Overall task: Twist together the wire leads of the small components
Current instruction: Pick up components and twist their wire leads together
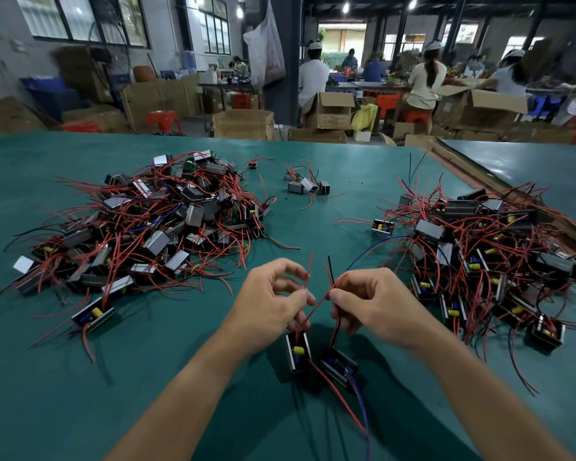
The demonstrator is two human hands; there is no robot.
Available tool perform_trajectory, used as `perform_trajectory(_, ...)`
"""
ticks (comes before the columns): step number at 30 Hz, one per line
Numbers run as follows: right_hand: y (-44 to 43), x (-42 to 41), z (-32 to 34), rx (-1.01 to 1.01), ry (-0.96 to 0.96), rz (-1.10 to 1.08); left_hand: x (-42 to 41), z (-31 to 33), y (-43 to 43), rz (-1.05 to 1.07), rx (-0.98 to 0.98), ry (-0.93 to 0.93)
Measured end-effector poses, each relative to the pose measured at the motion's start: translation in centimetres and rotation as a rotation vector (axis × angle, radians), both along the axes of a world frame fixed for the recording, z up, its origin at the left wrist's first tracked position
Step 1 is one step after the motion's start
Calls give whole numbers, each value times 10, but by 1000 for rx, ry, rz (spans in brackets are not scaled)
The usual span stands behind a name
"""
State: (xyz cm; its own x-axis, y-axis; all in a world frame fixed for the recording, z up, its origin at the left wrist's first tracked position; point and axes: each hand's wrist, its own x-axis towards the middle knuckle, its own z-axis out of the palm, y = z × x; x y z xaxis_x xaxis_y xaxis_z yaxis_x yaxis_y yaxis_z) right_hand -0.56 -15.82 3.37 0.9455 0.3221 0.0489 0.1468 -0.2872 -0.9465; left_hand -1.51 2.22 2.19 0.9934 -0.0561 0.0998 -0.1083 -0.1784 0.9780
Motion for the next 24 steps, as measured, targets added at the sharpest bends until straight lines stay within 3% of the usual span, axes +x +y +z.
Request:
perform_trajectory(7, 4, -2, 0, 10, 0, -7, -2, -1, 0, -31, 127, -36)
perform_trajectory(15, -4, 6, -4, 44, -76, -160, -2, 1, -1, -14, 120, -75)
perform_trajectory(17, -6, 8, -7, 23, -106, -201, 0, -3, -1, 105, 274, -166)
perform_trajectory(20, -9, 11, -12, -217, -329, -287, -2, -4, 3, 300, 584, -410)
perform_trajectory(22, -9, 10, -13, -347, -460, -313, -3, -3, 5, 346, 614, -516)
perform_trajectory(24, -8, 8, -14, -353, -498, -324, -3, 0, 5, 324, 541, -553)
